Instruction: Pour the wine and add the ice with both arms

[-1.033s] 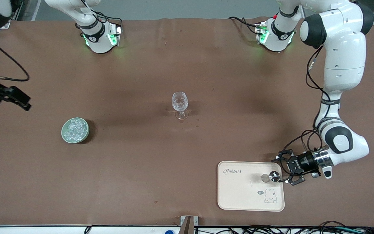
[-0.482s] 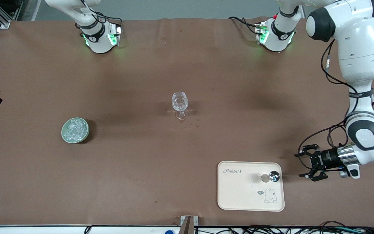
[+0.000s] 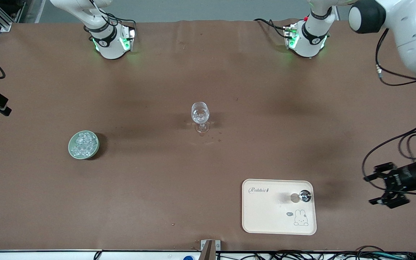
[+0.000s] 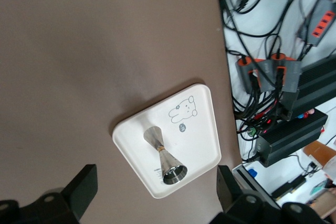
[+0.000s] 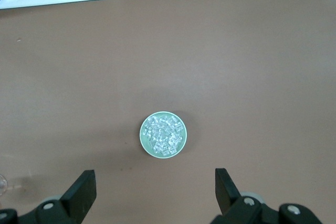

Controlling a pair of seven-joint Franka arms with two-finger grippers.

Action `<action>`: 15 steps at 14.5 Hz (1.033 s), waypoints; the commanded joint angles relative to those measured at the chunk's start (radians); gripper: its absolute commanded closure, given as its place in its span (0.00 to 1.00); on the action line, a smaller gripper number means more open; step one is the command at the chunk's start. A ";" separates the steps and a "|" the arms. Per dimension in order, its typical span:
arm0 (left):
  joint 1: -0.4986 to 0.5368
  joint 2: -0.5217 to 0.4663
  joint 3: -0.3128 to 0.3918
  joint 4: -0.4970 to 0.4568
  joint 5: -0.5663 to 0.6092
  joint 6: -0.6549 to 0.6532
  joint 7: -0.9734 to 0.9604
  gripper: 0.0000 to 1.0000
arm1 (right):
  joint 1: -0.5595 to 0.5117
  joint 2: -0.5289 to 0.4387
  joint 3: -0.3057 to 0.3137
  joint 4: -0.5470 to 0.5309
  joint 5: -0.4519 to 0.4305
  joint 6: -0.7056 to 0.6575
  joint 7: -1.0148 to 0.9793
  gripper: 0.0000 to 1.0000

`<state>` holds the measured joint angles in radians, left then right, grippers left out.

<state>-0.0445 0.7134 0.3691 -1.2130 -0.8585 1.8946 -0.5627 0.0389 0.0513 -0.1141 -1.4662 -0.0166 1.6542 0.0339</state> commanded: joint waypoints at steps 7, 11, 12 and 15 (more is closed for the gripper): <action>-0.011 -0.334 -0.275 -0.139 0.643 -0.014 0.177 0.00 | -0.022 -0.021 0.016 -0.025 0.015 -0.022 0.020 0.00; -0.006 -0.596 -0.338 -0.414 0.768 -0.012 0.406 0.00 | -0.017 -0.022 0.016 -0.025 0.015 -0.025 0.023 0.00; -0.008 -0.653 -0.340 -0.468 0.769 -0.012 0.459 0.00 | -0.013 -0.022 0.016 -0.025 0.015 -0.034 0.024 0.00; -0.006 -0.785 -0.345 -0.586 0.812 -0.014 0.546 0.00 | -0.008 -0.022 0.019 -0.013 0.012 -0.079 0.064 0.00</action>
<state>-0.0548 0.0512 0.0339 -1.6599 -0.0957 1.8659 -0.0744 0.0310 0.0510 -0.1028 -1.4667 -0.0118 1.5987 0.0606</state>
